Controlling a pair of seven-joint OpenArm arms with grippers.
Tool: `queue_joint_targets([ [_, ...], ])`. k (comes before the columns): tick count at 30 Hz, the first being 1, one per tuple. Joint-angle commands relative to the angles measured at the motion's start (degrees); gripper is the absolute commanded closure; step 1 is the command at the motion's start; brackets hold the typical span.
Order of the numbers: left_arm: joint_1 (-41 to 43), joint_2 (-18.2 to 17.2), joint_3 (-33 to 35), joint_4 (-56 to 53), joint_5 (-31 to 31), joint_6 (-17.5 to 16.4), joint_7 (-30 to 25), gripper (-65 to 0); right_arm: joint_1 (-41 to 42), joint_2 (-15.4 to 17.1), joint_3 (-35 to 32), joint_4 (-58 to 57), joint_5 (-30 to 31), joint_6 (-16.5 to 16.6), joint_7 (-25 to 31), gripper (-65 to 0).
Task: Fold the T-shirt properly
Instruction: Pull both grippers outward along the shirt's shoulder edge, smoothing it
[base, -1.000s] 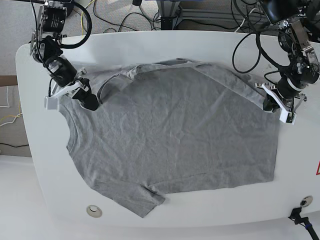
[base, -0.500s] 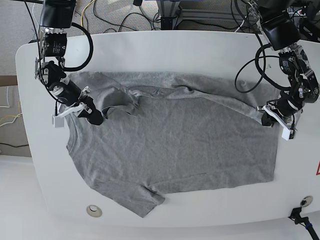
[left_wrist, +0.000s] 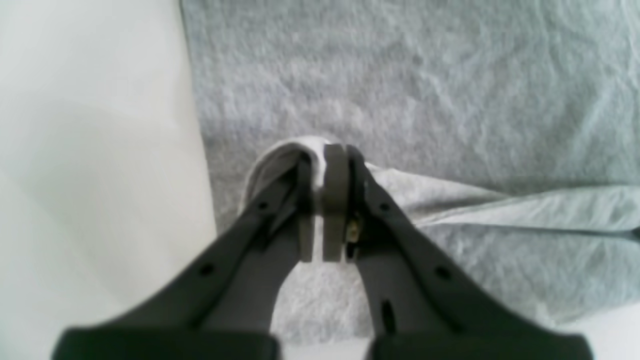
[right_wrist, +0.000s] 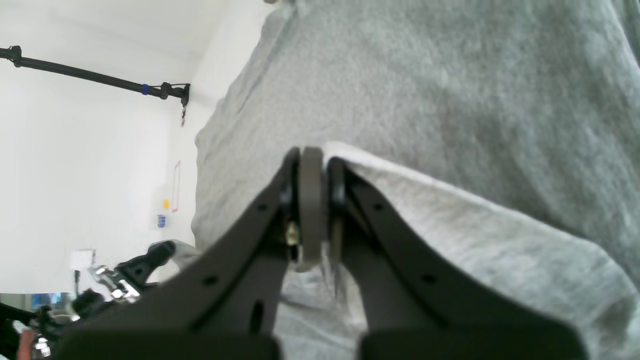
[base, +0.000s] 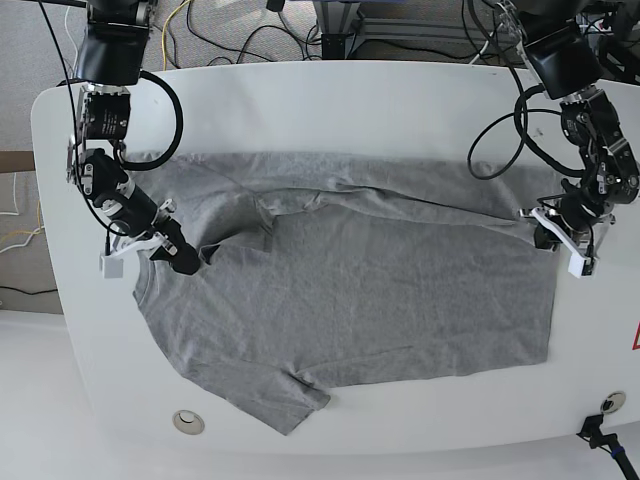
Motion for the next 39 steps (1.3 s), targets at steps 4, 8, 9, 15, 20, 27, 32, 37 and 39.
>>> queue_joint_targets([
  [4,-3.15,-1.4,-0.24,-2.08,-0.47,-0.03,-1.63,0.0,4.63,-0.5,0.37,0.97,-4.66,0.89,0.78,0.0],
  [8,-4.29,-2.46,-0.24,-3.58,-0.47,-0.03,-3.04,0.0,6.39,-1.11,0.37,0.0,-5.72,0.89,0.69,0.0],
  [9,-4.55,-2.55,-0.15,-3.93,-0.38,0.06,-3.65,0.0,6.92,-1.11,0.37,-0.96,-5.72,0.89,0.69,0.0],
  [15,-7.72,-3.87,0.03,-9.38,-0.38,-0.03,-4.53,0.0,10.44,-1.11,0.28,-8.17,-5.81,2.47,0.69,0.0],
  [20,-10.0,-3.95,0.56,-12.28,-0.38,-0.03,-4.62,0.0,11.67,-1.03,0.28,-8.79,-5.9,3.97,0.69,0.0],
  [27,-11.94,-5.1,2.93,-15.62,-0.38,-0.03,-5.41,0.0,14.04,-1.03,0.28,-14.94,-5.9,3.97,0.69,0.0],
  [32,-12.29,-6.42,3.02,-15.62,-0.29,0.14,-5.85,-44.3,17.38,-1.29,0.2,-18.55,-10.73,3.71,0.78,-34.4],
  [37,-14.4,-7.65,5.92,-15.09,6.92,-0.3,-11.3,-65.0,18.52,-2.17,0.2,-16.88,-21.1,4.06,0.6,-56.2],
  [39,-13.61,-7.82,6.18,-11.75,9.29,-0.3,-13.32,-65.0,16.41,-0.76,0.2,-12.66,-24.0,4.06,-0.63,-55.7],
])
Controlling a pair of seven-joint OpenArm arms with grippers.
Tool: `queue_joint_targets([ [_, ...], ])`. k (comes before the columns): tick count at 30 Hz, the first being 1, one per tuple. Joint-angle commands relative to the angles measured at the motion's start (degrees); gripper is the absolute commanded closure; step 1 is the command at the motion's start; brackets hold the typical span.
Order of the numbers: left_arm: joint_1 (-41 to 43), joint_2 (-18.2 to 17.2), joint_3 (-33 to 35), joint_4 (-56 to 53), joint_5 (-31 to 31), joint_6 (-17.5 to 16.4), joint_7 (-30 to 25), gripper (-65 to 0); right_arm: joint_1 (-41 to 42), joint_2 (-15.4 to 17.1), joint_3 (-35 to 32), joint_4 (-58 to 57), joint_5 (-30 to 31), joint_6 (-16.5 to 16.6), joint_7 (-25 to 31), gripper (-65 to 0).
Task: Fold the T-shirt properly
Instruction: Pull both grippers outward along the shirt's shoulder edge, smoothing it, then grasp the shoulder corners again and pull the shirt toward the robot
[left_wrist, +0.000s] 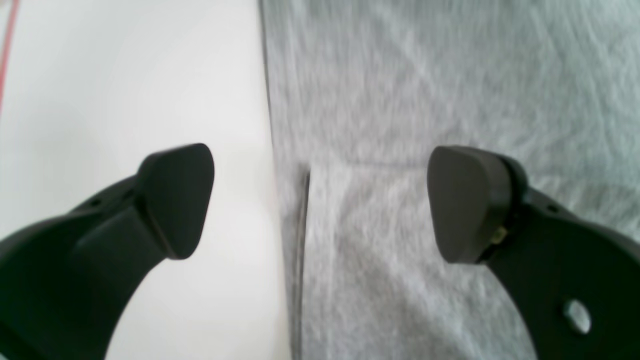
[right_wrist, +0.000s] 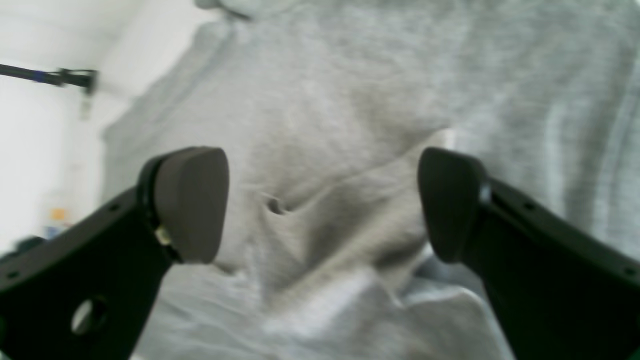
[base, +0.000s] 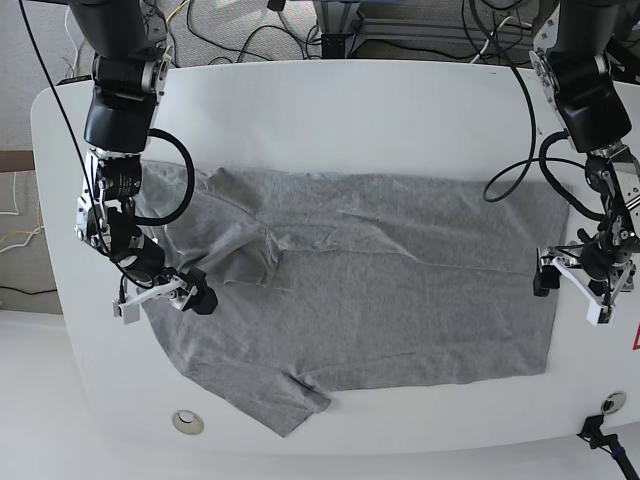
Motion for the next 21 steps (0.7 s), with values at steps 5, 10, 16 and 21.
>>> queue_joint_targets([
  [5,7.73,-1.66,0.02,15.35,2.3,-0.12,-2.0,-65.0,-9.41,6.65,0.28,23.51,-7.59,0.6,-4.46,-55.7],
  [10,17.13,-1.66,-0.07,25.02,2.3,-0.12,-2.09,-65.0,-21.36,8.76,0.46,38.81,-14.18,0.69,-6.13,-55.7],
  [16,26.63,-1.49,-0.07,29.94,2.3,-0.12,-7.1,-65.0,-30.95,8.41,0.81,42.42,-18.93,0.69,-3.4,-55.7],
  [21,30.32,-1.49,-0.07,29.68,2.39,-0.12,-11.49,-65.0,-32.62,8.41,0.9,38.99,-23.76,3.59,0.38,-55.7],
])
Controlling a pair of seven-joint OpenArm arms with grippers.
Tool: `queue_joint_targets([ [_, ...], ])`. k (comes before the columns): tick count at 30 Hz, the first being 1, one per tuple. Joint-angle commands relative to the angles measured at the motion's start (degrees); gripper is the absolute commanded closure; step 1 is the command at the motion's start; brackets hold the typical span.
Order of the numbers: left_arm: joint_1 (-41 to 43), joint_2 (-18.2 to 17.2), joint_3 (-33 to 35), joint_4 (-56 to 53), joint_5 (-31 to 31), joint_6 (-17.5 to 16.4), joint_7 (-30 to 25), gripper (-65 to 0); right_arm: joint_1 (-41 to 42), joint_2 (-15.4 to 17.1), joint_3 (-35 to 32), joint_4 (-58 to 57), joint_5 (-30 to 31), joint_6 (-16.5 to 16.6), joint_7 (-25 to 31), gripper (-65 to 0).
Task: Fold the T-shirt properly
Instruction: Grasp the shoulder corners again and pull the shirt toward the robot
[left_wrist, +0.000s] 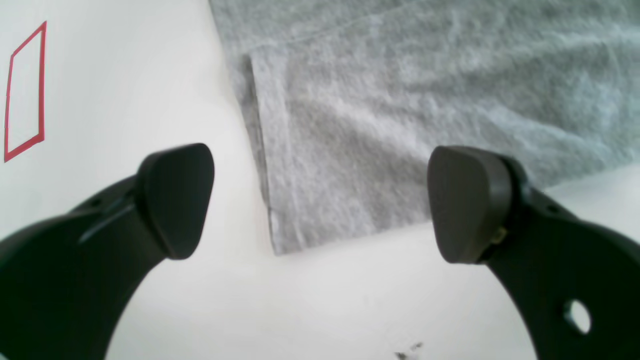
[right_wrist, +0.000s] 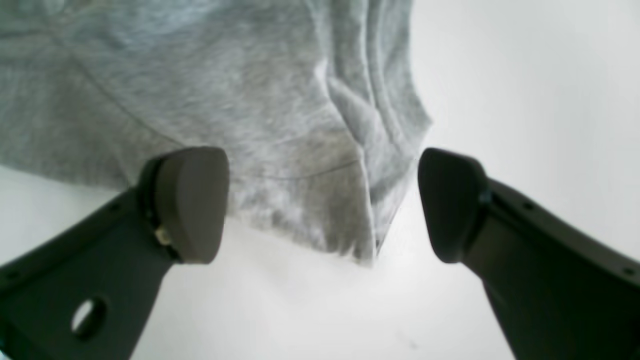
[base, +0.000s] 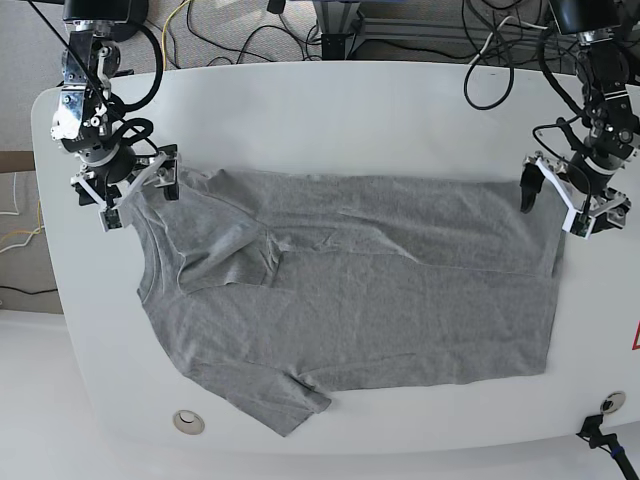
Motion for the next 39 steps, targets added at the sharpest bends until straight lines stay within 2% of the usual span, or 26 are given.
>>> queue_joint_targets([
  [1,-0.59,-1.03,-0.35,1.0,-0.54,0.32,-1.48,-65.0,1.48,0.8,0.77,-2.73,-1.28,3.43,1.59,-55.7],
  [6,1.17,-1.03,-0.35,1.0,-0.54,0.32,-1.48,-65.0,4.65,0.71,4.9,-11.34,-2.68,9.14,5.54,-55.7],
  [10,1.79,-1.03,-0.35,1.0,-0.54,0.32,-1.48,-65.0,6.5,1.06,6.13,-17.5,-2.77,12.48,7.74,-55.7],
  [15,2.49,-1.03,-0.35,1.09,-0.54,0.32,-1.48,-65.0,6.14,0.36,6.13,-19.34,-2.42,12.92,9.41,-55.6],
  [18,2.4,-1.03,-0.35,1.09,-0.54,0.58,-1.48,-65.0,5.97,-1.4,6.13,-19.34,-2.42,12.92,9.41,-54.3],
  [20,2.31,-1.03,-0.62,1.09,-0.54,0.58,-1.48,-65.0,5.53,-1.84,6.13,-19.34,-2.51,12.92,9.5,-45.1],
  [25,0.03,-1.03,-0.7,-0.67,-0.54,0.49,-1.48,-65.0,5.7,-2.98,6.13,-20.75,-2.77,14.68,9.5,-2.3],
  [26,-0.67,-1.03,-0.7,-2.07,-0.54,0.49,-1.48,-65.0,5.88,-2.98,6.13,-21.45,-2.77,15.03,9.5,0.0],
  [30,-4.1,-1.11,-0.79,-9.2,-0.54,0.4,-1.48,-65.0,5.97,-2.98,6.13,-23.3,-2.77,17.84,9.5,0.0],
  [39,-7.44,-1.2,-0.79,-18.07,-0.54,0.49,-1.57,-65.0,5.79,-2.98,6.13,-23.3,-2.77,18.02,9.5,0.0],
])
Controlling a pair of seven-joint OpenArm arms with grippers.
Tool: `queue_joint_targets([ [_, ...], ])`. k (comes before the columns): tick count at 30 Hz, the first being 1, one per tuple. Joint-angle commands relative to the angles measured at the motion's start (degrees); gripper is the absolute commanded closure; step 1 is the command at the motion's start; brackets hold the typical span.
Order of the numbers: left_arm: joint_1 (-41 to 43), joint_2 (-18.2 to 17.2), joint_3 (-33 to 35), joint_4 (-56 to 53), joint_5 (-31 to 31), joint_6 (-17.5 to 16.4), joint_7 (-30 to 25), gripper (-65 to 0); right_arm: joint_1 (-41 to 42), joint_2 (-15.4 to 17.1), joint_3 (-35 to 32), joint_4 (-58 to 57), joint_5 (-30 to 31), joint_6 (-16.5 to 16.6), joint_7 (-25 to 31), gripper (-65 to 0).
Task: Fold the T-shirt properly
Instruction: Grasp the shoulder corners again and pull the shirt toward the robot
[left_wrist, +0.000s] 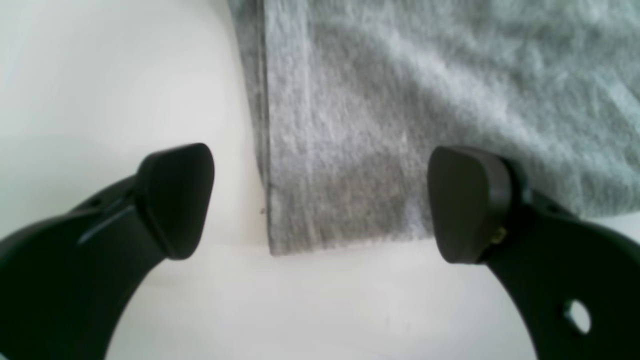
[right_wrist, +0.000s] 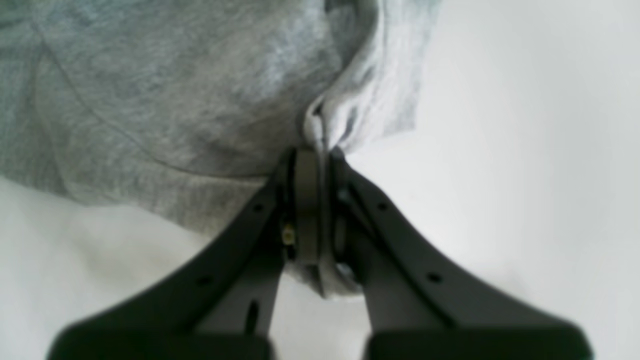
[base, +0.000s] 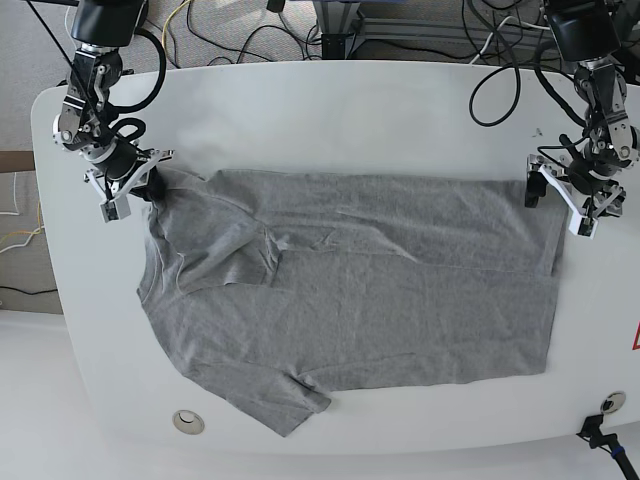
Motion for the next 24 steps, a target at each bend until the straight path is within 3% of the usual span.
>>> queue_joint_targets([
  [1,-0.45,-1.22,-0.25,-1.1,-0.43,0.27,-0.94,-65.0,-0.11,0.58,-0.03,-0.02,-1.26,0.29,-2.46,0.0],
  [4,-1.33,-1.22,0.11,-4.17,-0.43,0.19,-1.03,-59.8,-0.11,0.49,-0.03,-0.02,-1.26,0.12,-2.46,0.0],
  [13,-0.98,-1.14,-0.16,-5.14,-0.43,0.1,-1.03,-5.2,-0.28,0.23,-0.03,-0.02,-1.26,0.2,-2.46,0.0],
  [18,4.21,-1.14,-0.25,-0.04,-0.52,0.1,-0.85,-3.7,-3.54,0.67,-0.03,1.47,-1.17,0.2,-2.55,0.0],
  [24,15.55,-1.05,-0.25,10.16,-0.6,0.1,-0.85,-3.8,-13.65,0.49,2.52,9.56,-1.26,0.2,-2.81,0.0],
])
